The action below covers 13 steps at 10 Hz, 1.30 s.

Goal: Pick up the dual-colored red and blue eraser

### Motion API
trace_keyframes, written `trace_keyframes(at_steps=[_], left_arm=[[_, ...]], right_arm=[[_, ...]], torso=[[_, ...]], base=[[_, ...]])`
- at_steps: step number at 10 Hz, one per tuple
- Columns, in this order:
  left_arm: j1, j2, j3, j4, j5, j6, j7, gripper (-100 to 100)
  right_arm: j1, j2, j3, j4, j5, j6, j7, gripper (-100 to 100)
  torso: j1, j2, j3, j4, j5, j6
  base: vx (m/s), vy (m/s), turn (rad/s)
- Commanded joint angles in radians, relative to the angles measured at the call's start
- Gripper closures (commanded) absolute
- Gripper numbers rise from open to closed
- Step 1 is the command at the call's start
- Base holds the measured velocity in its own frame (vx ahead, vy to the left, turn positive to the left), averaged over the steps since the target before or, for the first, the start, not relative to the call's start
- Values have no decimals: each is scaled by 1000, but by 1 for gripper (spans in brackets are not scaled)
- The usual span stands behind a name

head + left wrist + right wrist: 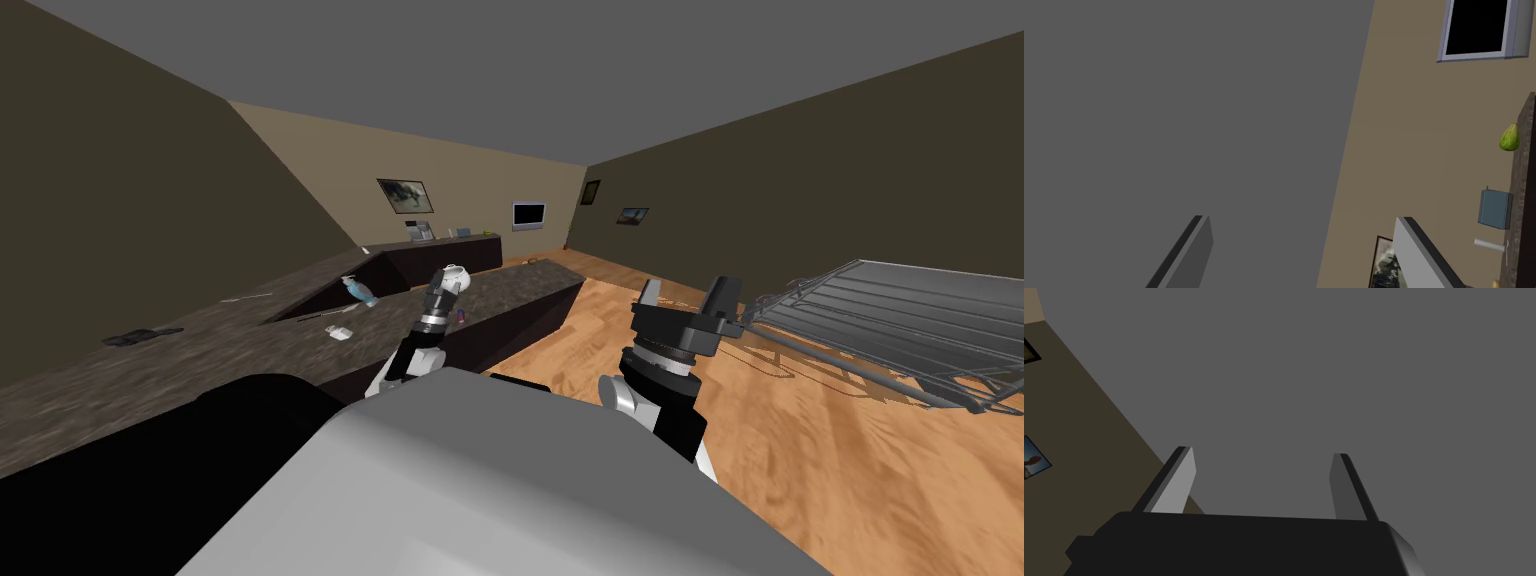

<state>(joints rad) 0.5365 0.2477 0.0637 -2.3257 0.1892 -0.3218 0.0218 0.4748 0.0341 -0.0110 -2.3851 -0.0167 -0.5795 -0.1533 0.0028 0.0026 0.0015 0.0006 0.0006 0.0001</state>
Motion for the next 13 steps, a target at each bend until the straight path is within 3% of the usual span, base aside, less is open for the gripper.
trace_keyframes(at_steps=[1,3,4,6,7,9,10,12,13], left_arm=[[4,15,3,-2,9,33,-1,-100],[35,77,22,-2,48,92,2,-100],[35,77,22,-2,48,104,2,-100],[69,141,42,-2,89,170,4,-100],[69,142,42,-2,89,181,4,-100],[104,207,62,1,134,249,5,-100],[104,209,62,1,134,264,5,-100],[137,273,83,5,181,335,2,-100],[137,277,83,5,181,354,2,-100]], right_arm=[[0,0,0,0,0,0,0,0],[0,0,0,0,0,0,0,0],[0,0,0,0,0,0,0,0],[0,0,0,0,0,0,0,0],[0,0,0,0,0,0,0,0],[0,0,0,0,0,0,0,0],[0,0,0,0,0,0,0,0],[0,0,0,0,0,0,0,0],[0,0,0,0,0,0,0,0]], torso=[[0,0,0,0,0,0],[-1,-1,0,0,0,0],[-1,0,0,0,0,0],[-1,-1,-1,0,0,0],[-1,-1,0,0,0,0],[-1,-1,0,0,0,0],[0,-1,0,0,0,0],[-1,-1,-1,0,0,0],[0,-1,-1,0,0,0]], base=[[-26,26,-20],[-29,22,-77],[-28,18,-43],[-28,20,-97],[-31,27,-43],[-29,25,-104],[-22,27,-54],[-24,24,-125],[-19,22,-49]])
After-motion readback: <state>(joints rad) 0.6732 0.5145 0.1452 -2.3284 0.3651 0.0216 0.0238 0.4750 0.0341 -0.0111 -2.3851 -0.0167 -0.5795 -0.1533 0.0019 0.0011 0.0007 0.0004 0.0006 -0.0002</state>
